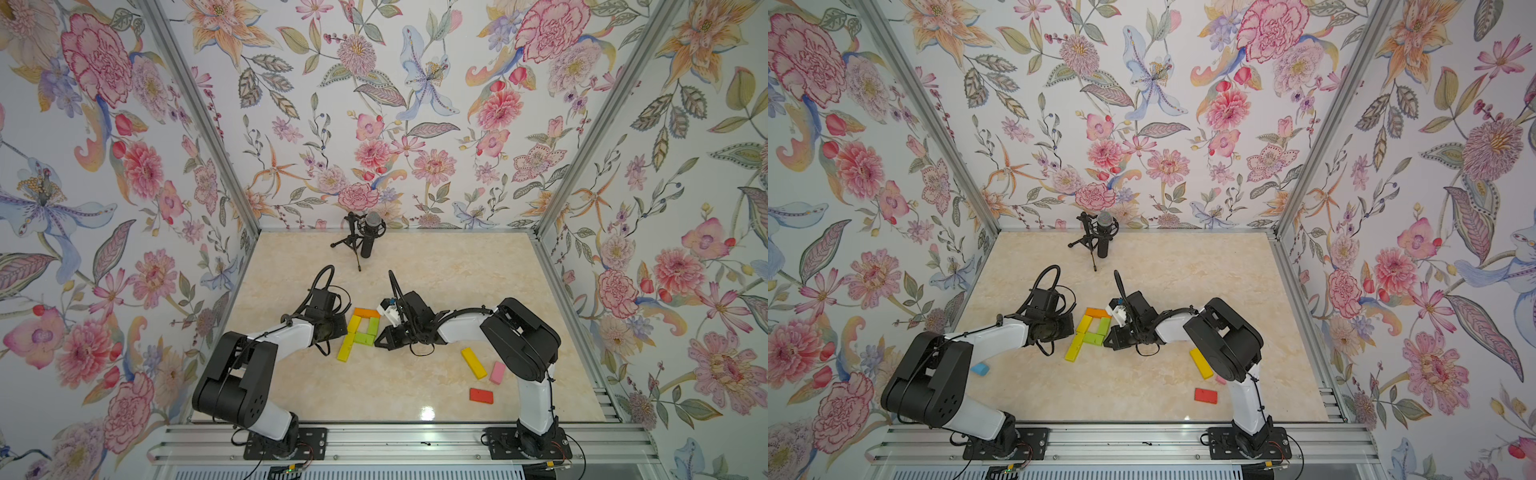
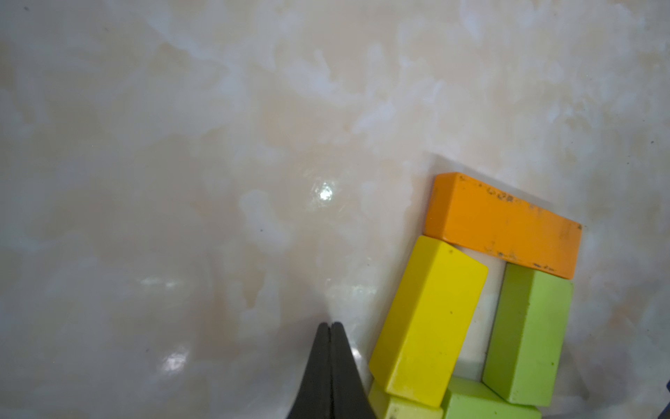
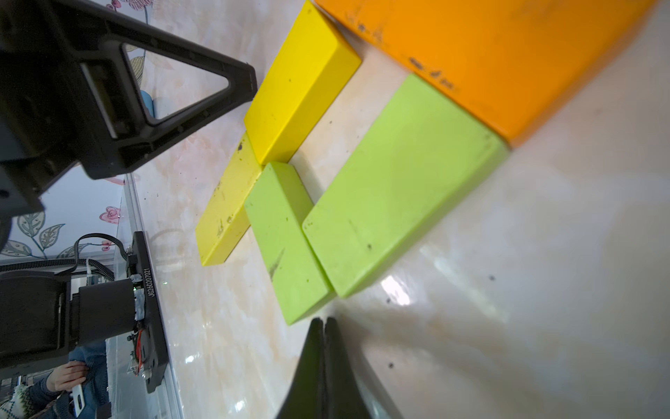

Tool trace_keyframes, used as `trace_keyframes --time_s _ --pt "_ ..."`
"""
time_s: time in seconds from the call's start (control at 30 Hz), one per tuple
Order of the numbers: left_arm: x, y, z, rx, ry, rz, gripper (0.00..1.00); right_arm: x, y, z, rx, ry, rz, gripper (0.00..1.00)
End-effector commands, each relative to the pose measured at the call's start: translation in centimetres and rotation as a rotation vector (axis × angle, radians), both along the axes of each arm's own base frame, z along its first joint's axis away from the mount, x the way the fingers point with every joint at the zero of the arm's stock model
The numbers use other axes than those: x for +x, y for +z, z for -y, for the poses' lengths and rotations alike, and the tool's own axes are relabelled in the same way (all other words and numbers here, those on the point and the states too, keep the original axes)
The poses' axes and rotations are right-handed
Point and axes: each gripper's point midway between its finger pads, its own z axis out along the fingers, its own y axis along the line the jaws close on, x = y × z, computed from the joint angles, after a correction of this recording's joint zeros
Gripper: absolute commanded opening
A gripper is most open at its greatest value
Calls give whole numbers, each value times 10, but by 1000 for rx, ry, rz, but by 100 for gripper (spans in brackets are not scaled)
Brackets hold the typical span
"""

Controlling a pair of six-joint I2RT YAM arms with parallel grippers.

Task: Assemble the letter p with building blocks
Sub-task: Adjust the building block at the center of the board.

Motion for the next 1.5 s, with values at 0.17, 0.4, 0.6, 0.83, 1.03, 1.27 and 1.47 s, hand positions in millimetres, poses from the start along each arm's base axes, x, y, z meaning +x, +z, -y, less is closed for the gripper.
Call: trace_keyframes --time_s 0.17,0.4,0.6,0.83,1.03,1.27,1.47 --pt "-4 -2 -17 35 9 -5 0 8 -9 23 -60 -64 -22 0" --pt "2 -2 -12 1 -11 0 0 20 -15 28 -74 -84 -30 0" --pt "5 -2 -4 -31 -34 3 0 24 -19 25 -75 -78 -38 0" --pt "6 -1 1 -57 -47 3 0 29 -20 20 -69 -74 -43 0" --pt "6 0 6 -81 -63 4 0 28 -20 18 -65 -67 -48 0" --pt "7 1 9 -91 -69 8 0 27 -20 17 -63 -64 -49 0" --pt "8 2 10 -93 -77 11 0 24 -23 16 -66 -58 -57 0"
